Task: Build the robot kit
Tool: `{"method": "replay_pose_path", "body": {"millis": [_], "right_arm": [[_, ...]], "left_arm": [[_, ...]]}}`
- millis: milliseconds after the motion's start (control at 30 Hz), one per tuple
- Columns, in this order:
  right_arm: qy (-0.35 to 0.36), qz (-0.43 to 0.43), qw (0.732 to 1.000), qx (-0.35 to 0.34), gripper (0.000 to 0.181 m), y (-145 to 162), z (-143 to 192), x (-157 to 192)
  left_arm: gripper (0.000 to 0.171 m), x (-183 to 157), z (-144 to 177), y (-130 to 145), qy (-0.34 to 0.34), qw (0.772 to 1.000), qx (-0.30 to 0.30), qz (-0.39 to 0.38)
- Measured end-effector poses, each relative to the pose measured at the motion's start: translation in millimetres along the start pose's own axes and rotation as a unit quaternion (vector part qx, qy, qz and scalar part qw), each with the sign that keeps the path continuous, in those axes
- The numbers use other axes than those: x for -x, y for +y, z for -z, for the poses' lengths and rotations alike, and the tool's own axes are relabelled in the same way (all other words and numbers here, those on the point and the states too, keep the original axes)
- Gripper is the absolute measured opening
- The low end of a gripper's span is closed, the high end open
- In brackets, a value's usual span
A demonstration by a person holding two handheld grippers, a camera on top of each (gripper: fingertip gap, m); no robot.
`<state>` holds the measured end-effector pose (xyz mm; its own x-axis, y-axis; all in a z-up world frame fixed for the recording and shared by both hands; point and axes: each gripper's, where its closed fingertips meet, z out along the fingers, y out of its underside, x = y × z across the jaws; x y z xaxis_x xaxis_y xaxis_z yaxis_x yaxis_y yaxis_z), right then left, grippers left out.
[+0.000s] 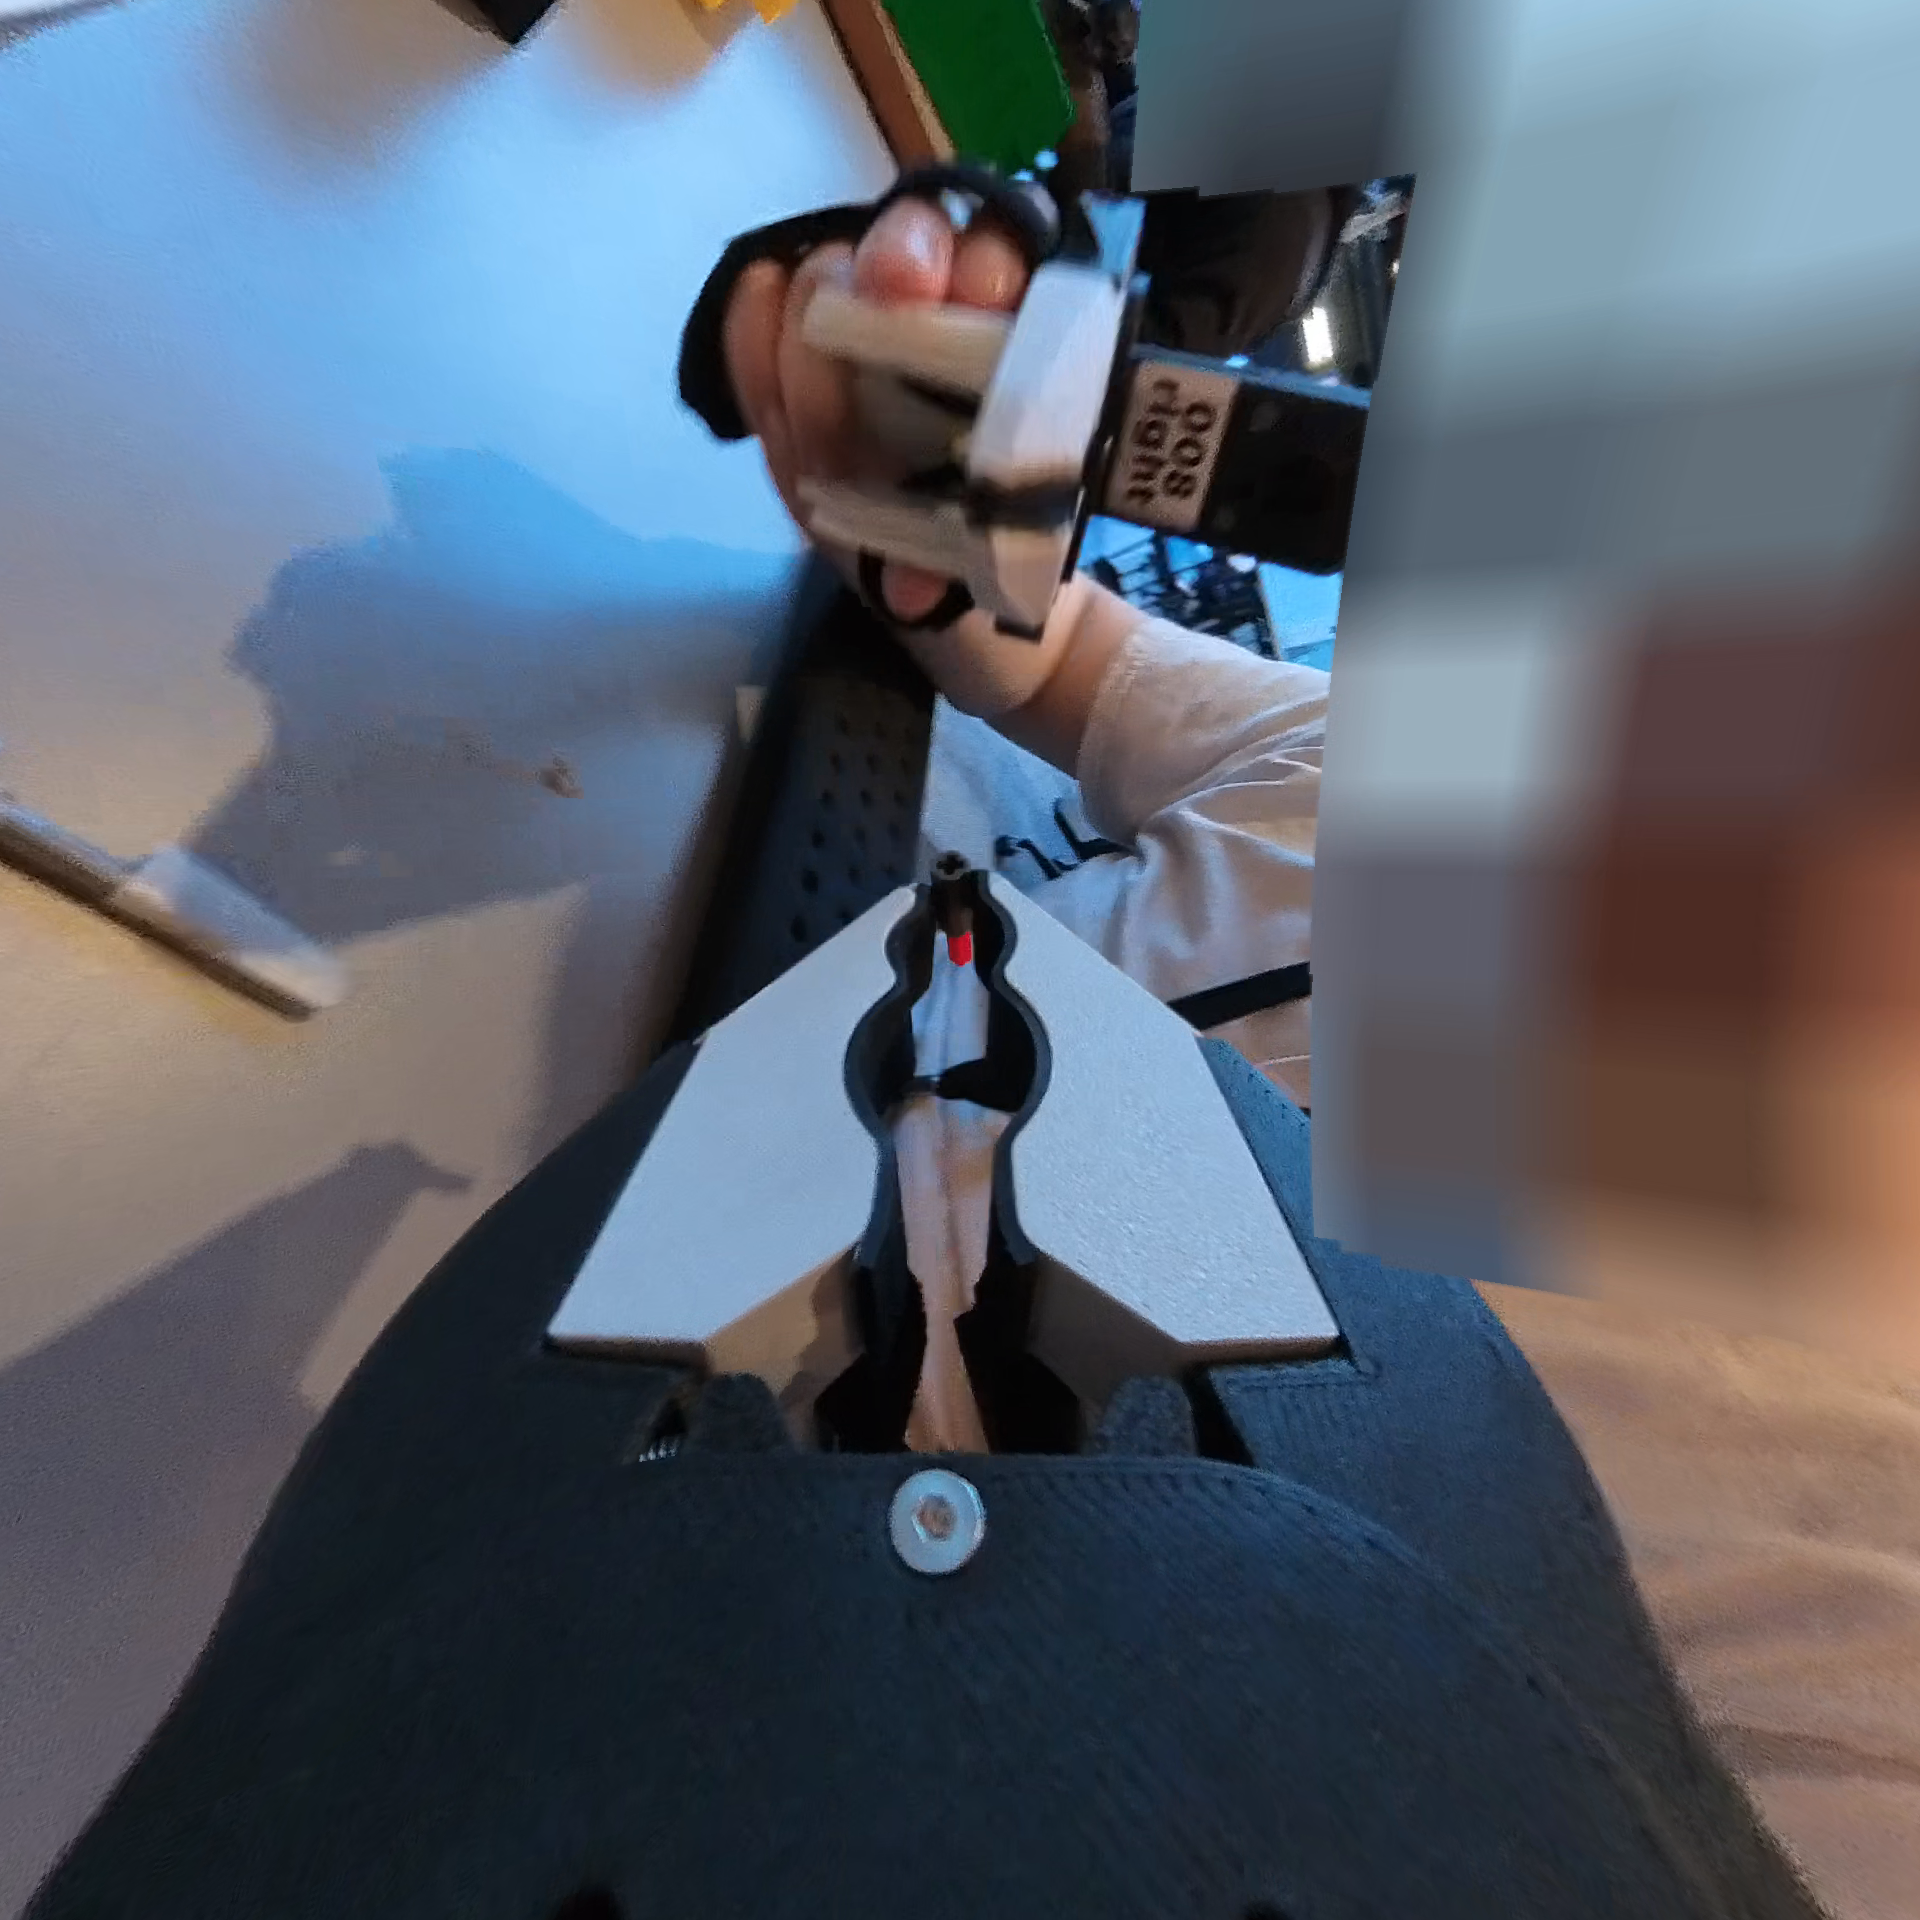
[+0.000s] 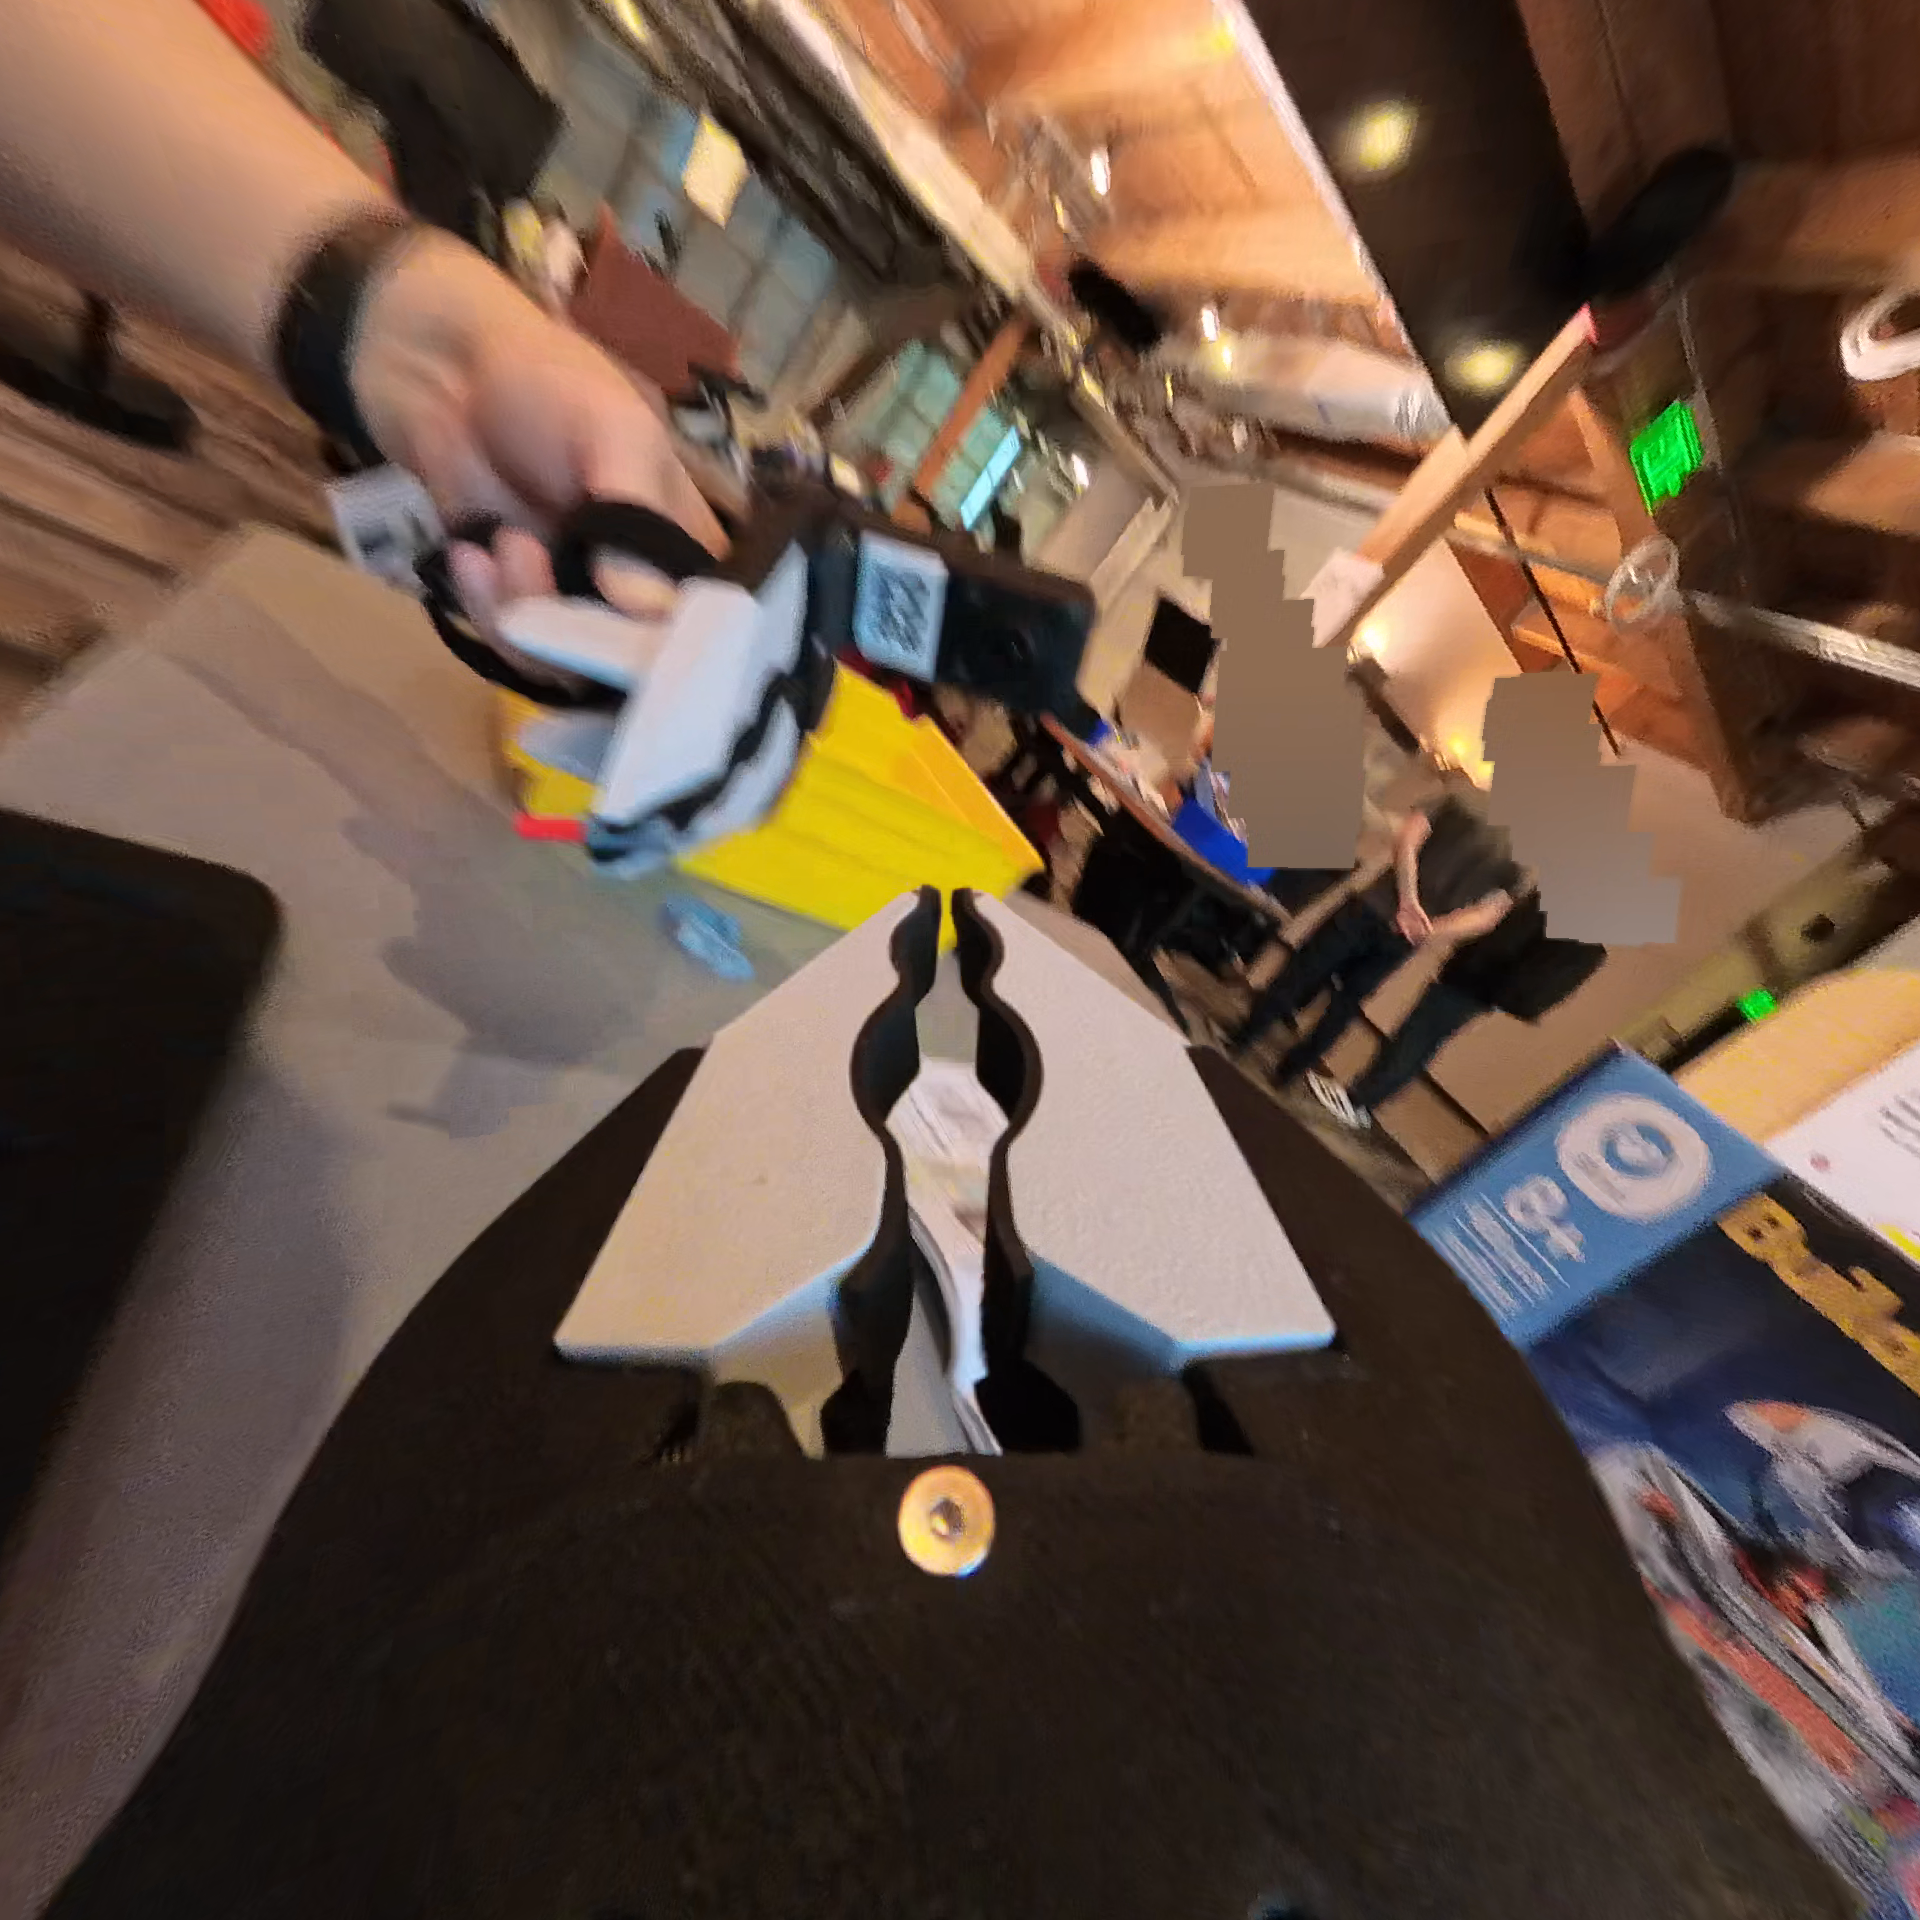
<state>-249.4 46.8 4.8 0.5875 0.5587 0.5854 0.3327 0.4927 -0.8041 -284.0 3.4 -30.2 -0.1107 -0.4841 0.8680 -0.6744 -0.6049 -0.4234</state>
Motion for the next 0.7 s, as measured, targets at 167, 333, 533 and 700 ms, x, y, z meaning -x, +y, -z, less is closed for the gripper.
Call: {"method": "replay_pose_path", "body": {"millis": [167,333,533,700], "right_arm": [[-0.002,-0.033,0.993,0.118,0.007,63,9,-33],[-0.118,-0.111,0.972,0.167,0.011,92,15,-5],[-0.244,-0.151,0.943,0.168,0.023,85,3,64],[-0.261,-0.229,0.933,0.100,0.030,35,-21,90]], "left_arm": [[0.004,12,14,-8,-0.021,0.999,-0.034,0.007],[0.004,12,19,-9,-0.036,0.998,-0.057,-0.016],[0.004,14,25,-2,-0.059,0.993,-0.090,-0.049],[0.004,19,28,-2,-0.093,0.983,-0.134,-0.090]]}}
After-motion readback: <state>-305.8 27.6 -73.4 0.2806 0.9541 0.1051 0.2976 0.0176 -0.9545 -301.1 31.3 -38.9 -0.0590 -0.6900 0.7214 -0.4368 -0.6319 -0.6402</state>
